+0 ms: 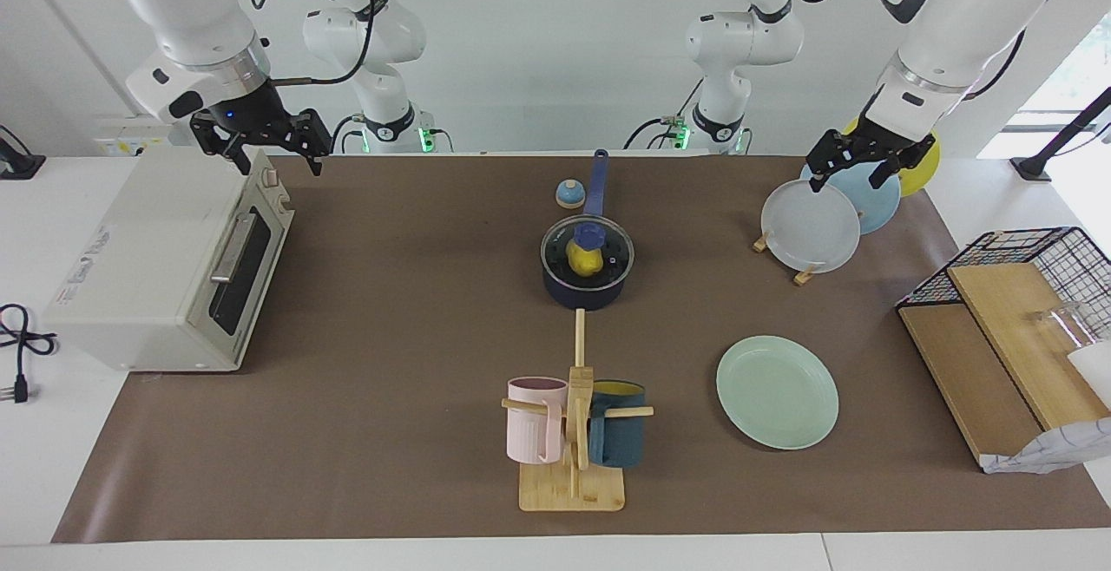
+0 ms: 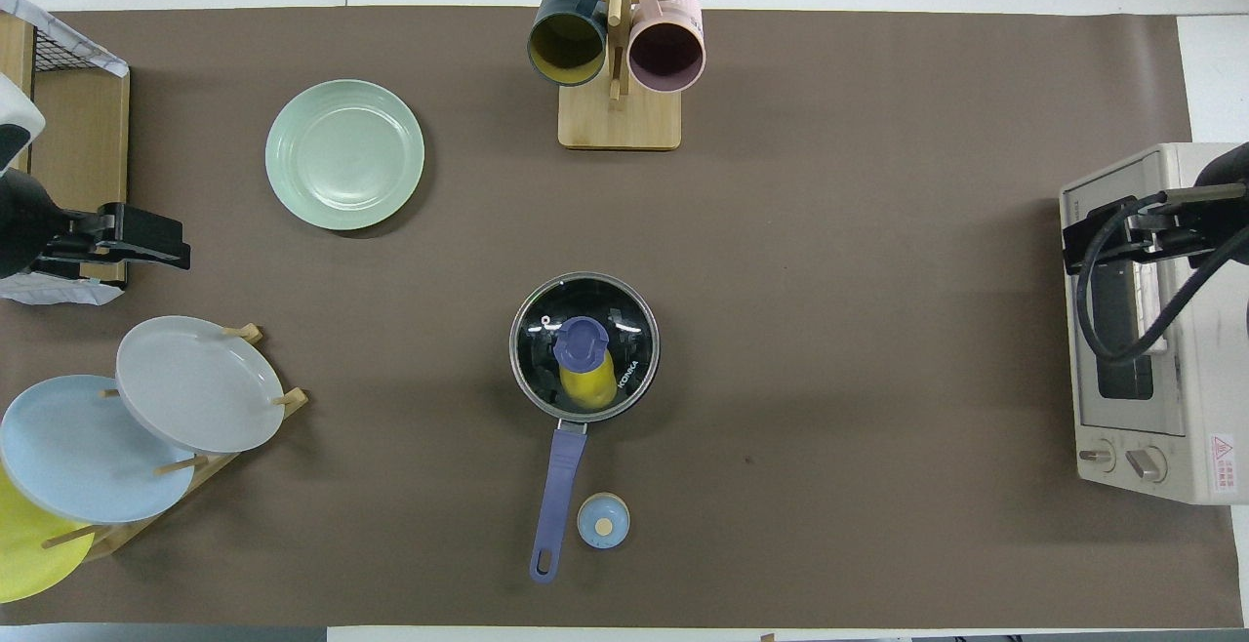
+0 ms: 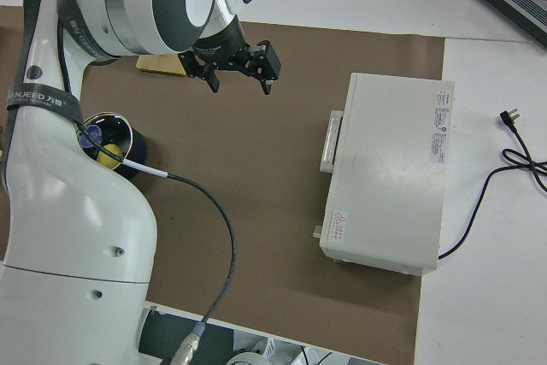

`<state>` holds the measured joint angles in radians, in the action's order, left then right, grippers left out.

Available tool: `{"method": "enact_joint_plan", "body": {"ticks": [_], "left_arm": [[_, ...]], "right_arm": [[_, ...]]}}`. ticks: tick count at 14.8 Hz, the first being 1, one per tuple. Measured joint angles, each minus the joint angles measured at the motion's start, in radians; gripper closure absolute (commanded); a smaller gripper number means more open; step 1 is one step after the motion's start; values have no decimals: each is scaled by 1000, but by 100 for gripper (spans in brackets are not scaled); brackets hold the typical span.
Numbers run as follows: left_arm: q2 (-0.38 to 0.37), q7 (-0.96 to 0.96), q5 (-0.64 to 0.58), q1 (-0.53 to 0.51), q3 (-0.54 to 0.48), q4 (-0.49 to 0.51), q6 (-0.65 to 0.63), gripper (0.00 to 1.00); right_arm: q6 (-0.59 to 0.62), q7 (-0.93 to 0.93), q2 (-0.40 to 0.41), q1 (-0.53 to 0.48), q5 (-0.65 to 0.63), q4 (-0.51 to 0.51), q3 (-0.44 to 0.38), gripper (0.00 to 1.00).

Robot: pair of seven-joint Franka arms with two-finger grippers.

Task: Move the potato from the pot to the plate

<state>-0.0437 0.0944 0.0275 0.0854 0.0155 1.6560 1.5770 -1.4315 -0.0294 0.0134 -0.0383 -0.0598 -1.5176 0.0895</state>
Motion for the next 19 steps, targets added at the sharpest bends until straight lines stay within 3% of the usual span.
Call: {"method": "enact_joint_plan", "body": {"ticks": [15, 19], "left_arm": [[0, 0, 0, 0, 0, 0, 0, 0], [0, 0, 0, 0, 0, 0, 0, 0]], "right_arm": [[0, 0, 0, 4, 0, -2, 2, 0], [-1, 1, 0, 7, 21, -3, 57, 0]]}}
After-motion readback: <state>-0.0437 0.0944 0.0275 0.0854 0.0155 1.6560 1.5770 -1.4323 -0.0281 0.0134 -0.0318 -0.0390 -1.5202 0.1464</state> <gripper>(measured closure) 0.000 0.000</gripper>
